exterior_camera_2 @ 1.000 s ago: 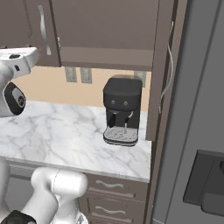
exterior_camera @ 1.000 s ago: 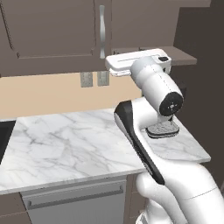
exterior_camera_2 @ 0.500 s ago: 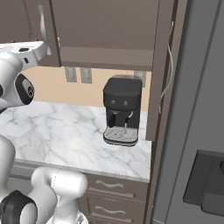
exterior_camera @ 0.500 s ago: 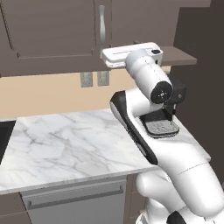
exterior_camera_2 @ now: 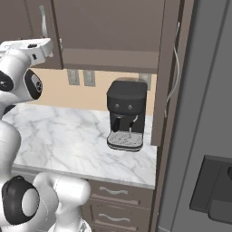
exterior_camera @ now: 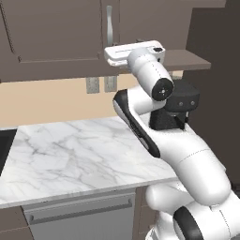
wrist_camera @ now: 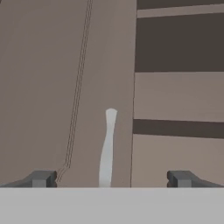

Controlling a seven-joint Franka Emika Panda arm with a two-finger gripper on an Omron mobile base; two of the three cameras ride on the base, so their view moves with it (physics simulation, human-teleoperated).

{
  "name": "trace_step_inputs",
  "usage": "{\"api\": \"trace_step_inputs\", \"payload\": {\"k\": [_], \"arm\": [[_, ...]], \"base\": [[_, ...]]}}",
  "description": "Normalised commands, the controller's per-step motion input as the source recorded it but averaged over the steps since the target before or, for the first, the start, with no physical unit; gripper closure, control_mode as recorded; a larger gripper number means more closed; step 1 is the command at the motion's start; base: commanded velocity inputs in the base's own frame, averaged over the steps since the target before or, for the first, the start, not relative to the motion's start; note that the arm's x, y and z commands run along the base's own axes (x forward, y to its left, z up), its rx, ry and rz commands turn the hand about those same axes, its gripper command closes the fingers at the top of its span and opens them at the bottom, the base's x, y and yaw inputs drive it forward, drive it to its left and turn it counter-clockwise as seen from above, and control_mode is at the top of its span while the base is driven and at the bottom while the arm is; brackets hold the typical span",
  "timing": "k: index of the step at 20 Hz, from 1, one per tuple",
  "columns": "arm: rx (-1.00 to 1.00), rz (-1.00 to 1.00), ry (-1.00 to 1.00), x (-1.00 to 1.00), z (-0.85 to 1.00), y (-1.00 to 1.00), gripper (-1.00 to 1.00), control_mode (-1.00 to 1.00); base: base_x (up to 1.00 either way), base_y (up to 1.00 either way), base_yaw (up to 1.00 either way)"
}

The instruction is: Open the cabinet, pick the kettle from the cabinet, and place it in the sink.

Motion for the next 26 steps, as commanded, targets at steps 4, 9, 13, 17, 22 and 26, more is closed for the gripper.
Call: {"api": "trace_step_inputs", "payload": {"k": [4, 9, 13, 17, 22, 26], "arm": [[0.0, 0.0, 0.0, 0.41, 0.0, 0.09, -1.0, -1.0], [-0.01, 0.0, 0.0, 0.39, 0.0, 0.09, -1.0, -1.0], [0.0, 0.0, 0.0, 0.32, 0.0, 0.07, -1.0, -1.0], [0.0, 0.0, 0.0, 0.31, 0.0, 0.05, -1.0, -1.0], [0.0, 0.0, 0.0, 0.35, 0.0, 0.08, -1.0, -1.0], [0.0, 0.0, 0.0, 0.33, 0.0, 0.11, -1.0, -1.0]], "base": [[0.0, 0.0, 0.0], [0.0, 0.0, 0.0], [0.0, 0.0, 0.0], [0.0, 0.0, 0.0], [0.0, 0.0, 0.0], [0.0, 0.0, 0.0]]}}
